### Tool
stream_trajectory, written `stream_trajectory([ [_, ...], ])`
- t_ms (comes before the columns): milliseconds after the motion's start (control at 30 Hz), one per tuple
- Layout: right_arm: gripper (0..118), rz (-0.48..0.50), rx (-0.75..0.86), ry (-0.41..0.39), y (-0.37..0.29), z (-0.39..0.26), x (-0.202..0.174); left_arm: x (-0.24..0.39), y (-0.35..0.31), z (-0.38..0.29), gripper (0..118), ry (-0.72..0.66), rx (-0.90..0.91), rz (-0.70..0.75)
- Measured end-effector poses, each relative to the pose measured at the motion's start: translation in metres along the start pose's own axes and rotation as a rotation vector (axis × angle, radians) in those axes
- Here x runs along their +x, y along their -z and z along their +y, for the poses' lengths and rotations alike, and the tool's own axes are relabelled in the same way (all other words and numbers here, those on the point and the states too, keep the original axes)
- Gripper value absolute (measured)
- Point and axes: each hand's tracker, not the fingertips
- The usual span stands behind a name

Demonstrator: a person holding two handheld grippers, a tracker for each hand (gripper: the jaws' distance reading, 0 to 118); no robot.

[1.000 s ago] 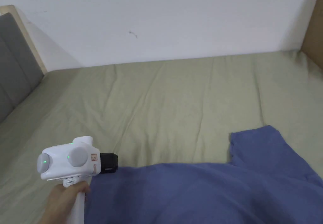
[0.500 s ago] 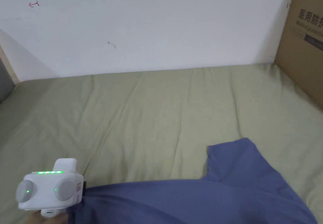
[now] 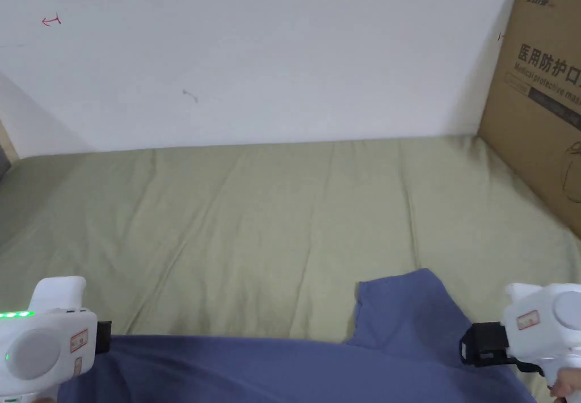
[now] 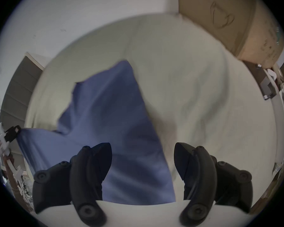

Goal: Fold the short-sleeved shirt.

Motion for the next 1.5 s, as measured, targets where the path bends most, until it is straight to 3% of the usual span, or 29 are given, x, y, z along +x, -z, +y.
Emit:
stream_trajectory([
  [67, 83, -0.031, -0.088, -0.011, 0.029, 0.005, 0.004, -0.002, 0.002, -0.002, 1, -0.005, -0.007, -0.001],
  [100, 82, -0.006, -0.052, -0.020, 0.030, 0.003, 0.002, -0.002, 0.003, -0.003, 1, -0.007, -0.015, -0.003],
  [167, 71, -0.052, -0.049, -0.048, 0.015, 0.001, -0.009, 0.000, 0.004, -0.005, 1, -0.003, -0.023, -0.001],
  [233, 40, -0.092, -0.041, -0.154, 0.007, 0.000, -0.017, 0.003, 0.005, -0.005, 1, 0.013, -0.027, 0.003],
  [300, 3, -0.093, -0.037, -0.140, 0.002, 0.004, -0.020, 0.004, 0.001, -0.005, 1, 0.010, -0.025, -0.003],
  [333, 3, -0.026, -0.047, -0.104, 0.001, 0.006, -0.018, 0.003, -0.002, -0.004, 1, -0.004, -0.017, -0.016],
  [467, 3, -0.045, -0.035, -0.069, -0.003, 0.006, -0.020, 0.002, -0.011, 0.005, 1, -0.014, -0.021, -0.010],
  [633, 3, 0.098, 0.073, 0.069, -0.059, 0.023, -0.013, -0.001, -0.037, 0.027, 1, -0.021, 0.013, -0.011],
  [933, 3, 0.167, 0.328, 0.077, -0.218, 0.088, -0.022, 0.002, -0.132, 0.118, 1, -0.054, 0.198, 0.020],
  [1200, 3, 0.128, 0.537, 0.050, -0.356, 0.144, -0.062, 0.022, -0.205, 0.231, 1, 0.004, 0.381, 0.106],
  [1500, 3, 0.135, 0.692, 0.105, -0.465, 0.216, -0.092, 0.031, -0.270, 0.350, 1, 0.000, 0.540, 0.205],
])
